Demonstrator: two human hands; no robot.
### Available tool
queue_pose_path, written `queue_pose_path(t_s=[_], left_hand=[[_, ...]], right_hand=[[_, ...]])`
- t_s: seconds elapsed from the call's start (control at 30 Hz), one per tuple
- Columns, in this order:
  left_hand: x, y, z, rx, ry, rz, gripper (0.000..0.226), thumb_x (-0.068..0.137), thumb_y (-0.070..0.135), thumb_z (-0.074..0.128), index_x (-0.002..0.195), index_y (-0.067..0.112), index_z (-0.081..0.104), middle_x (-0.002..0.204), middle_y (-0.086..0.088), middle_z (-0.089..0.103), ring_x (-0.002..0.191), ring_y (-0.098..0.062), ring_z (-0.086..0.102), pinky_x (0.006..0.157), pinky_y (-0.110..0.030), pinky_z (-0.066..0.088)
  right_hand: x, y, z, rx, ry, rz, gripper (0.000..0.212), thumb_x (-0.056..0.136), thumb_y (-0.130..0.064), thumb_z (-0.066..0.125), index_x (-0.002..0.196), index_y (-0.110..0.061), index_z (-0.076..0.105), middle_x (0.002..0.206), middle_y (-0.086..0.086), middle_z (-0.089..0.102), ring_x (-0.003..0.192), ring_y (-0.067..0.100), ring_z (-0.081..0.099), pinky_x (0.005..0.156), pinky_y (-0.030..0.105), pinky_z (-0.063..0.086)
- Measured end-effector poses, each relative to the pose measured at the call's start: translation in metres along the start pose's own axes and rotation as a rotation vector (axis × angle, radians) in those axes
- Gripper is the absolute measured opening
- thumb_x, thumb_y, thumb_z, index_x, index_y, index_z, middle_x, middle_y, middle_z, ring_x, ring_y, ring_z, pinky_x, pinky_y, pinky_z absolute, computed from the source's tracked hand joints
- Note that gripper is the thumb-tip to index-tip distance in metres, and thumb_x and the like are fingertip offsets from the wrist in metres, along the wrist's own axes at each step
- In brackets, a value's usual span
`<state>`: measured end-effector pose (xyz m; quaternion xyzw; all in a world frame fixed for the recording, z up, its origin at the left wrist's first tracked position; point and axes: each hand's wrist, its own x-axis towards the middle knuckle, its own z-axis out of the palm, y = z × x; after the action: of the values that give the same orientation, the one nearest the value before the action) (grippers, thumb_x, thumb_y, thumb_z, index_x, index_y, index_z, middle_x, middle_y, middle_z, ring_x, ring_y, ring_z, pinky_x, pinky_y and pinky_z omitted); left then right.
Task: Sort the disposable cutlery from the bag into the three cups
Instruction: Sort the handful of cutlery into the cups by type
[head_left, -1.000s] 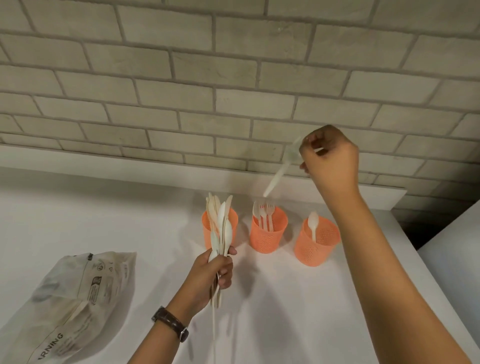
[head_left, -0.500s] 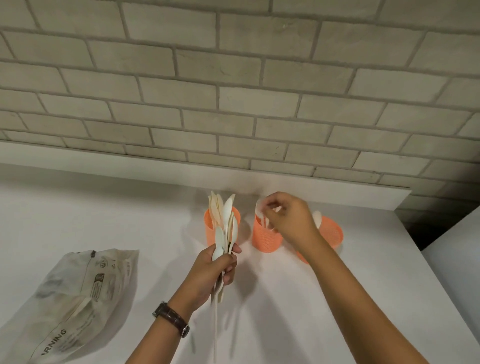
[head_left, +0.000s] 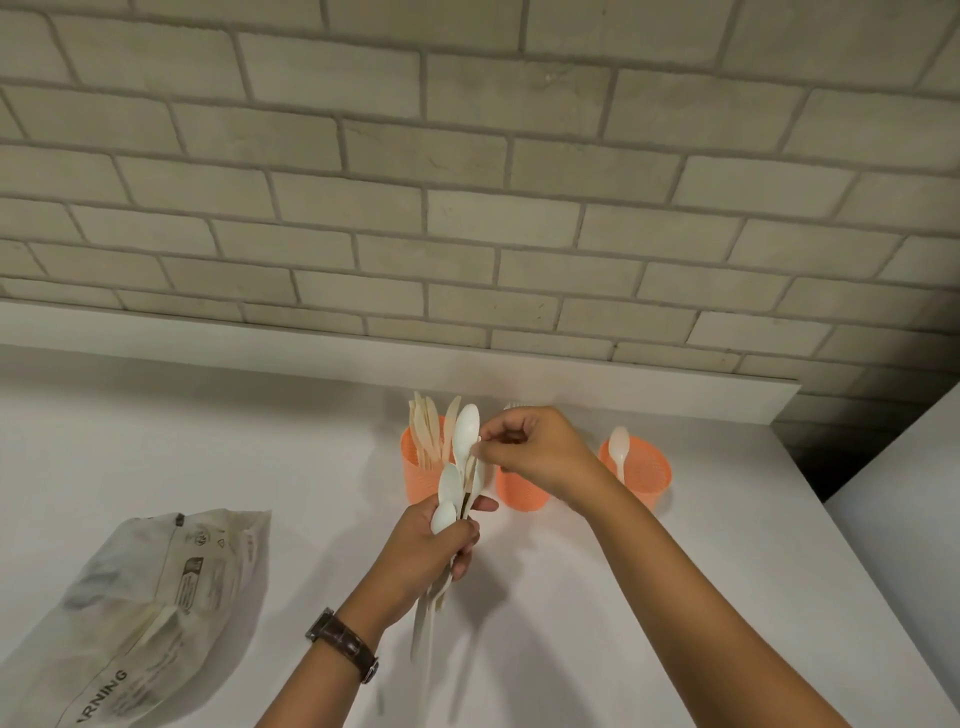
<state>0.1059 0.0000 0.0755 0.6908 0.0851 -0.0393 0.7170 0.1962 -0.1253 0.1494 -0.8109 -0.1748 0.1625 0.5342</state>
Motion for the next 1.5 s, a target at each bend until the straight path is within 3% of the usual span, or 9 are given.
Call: queue_pose_path(t_s=[0.37,0.47,0.63,0.73,0.9,1.07,1.17,1.33,1.5], left_hand=[[0.003,-0.001,-0.009,-0.052,0.01,-0.016,0.036,0.072,0.016,0.054,0.106,0.014,0.067,0.057,0.004,0.048,0.047,-0.014,0.039,0.052,-0.025,0.037],[0.002,-0.005,-0.015,-0.014,0.043,-0.019,0.035,0.073,0.016,0.054,0.105,0.012,0.067,0.057,0.005,0.049,0.047,-0.015,0.04,0.055,-0.026,0.037],[-0.003,-0.012,-0.028,-0.096,0.081,-0.067,0.027,0.077,0.004,0.052,0.102,-0.003,0.059,0.056,0.009,0.052,0.043,-0.012,0.036,0.046,-0.021,0.035],[-0.003,-0.013,-0.037,-0.29,0.102,-0.11,0.043,0.071,0.009,0.05,0.111,-0.007,0.052,0.051,0.005,0.039,0.04,-0.01,0.029,0.041,-0.02,0.026],[-0.005,-0.005,-0.049,-0.567,0.079,-0.11,0.011,0.091,0.015,0.053,0.098,0.009,0.058,0.05,0.005,0.029,0.035,-0.004,0.024,0.035,-0.015,0.023],[-0.006,-0.001,-0.055,-0.591,0.03,-0.057,0.062,0.061,0.054,0.078,0.099,0.01,0.055,0.054,0.005,0.031,0.039,-0.004,0.028,0.038,-0.015,0.029],[-0.003,-0.002,-0.055,-0.548,0.012,-0.031,0.082,0.039,0.058,0.086,0.098,0.011,0.053,0.055,0.005,0.031,0.04,-0.005,0.03,0.039,-0.015,0.032],[0.007,0.004,-0.044,-0.558,-0.022,-0.055,0.056,0.07,0.065,0.059,0.096,0.016,0.05,0.054,0.008,0.036,0.036,-0.002,0.029,0.034,-0.013,0.029],[0.025,0.025,-0.002,-0.52,-0.185,-0.022,0.037,0.07,0.042,0.072,0.093,0.021,0.052,0.061,0.006,0.037,0.038,-0.002,0.029,0.038,-0.013,0.029]], right_hand=[[0.017,-0.003,-0.009,0.289,0.018,0.176,0.008,0.081,-0.002,0.065,0.079,-0.008,0.07,0.07,0.004,0.069,0.066,0.013,0.067,0.07,0.029,0.057],[0.028,-0.012,-0.012,0.396,0.1,0.166,0.01,0.084,-0.001,0.061,0.08,-0.006,0.069,0.061,0.002,0.07,0.057,0.014,0.067,0.053,0.025,0.057],[0.055,-0.041,-0.034,0.509,0.349,-0.022,0.017,0.088,0.001,0.052,0.08,-0.009,0.064,0.072,0.006,0.066,0.061,0.018,0.067,0.059,0.028,0.058],[0.07,-0.051,-0.035,0.404,0.502,-0.183,0.02,0.087,0.002,0.051,0.077,-0.011,0.062,0.075,0.006,0.063,0.067,0.022,0.066,0.06,0.026,0.058],[0.096,-0.02,0.009,0.083,0.488,-0.235,0.014,0.083,0.0,0.055,0.083,-0.007,0.066,0.079,0.007,0.066,0.075,0.028,0.067,0.074,0.035,0.056],[0.105,0.025,0.044,-0.128,0.335,-0.095,0.021,0.083,-0.005,0.063,0.103,-0.002,0.068,0.099,0.013,0.071,0.093,0.025,0.065,0.073,0.013,0.039],[0.092,0.036,0.045,-0.123,0.254,0.005,0.035,0.085,-0.015,0.065,0.118,-0.005,0.062,0.116,0.009,0.066,0.107,0.022,0.061,0.086,0.017,0.041],[0.037,0.04,0.015,-0.063,0.289,-0.1,0.019,0.085,-0.007,0.061,0.102,-0.009,0.069,0.093,-0.006,0.068,0.078,0.006,0.062,0.079,0.02,0.046],[-0.016,0.061,-0.027,-0.092,0.312,-0.085,0.013,0.083,-0.005,0.063,0.086,-0.015,0.071,0.081,-0.01,0.068,0.069,-0.007,0.061,0.071,0.007,0.046]])
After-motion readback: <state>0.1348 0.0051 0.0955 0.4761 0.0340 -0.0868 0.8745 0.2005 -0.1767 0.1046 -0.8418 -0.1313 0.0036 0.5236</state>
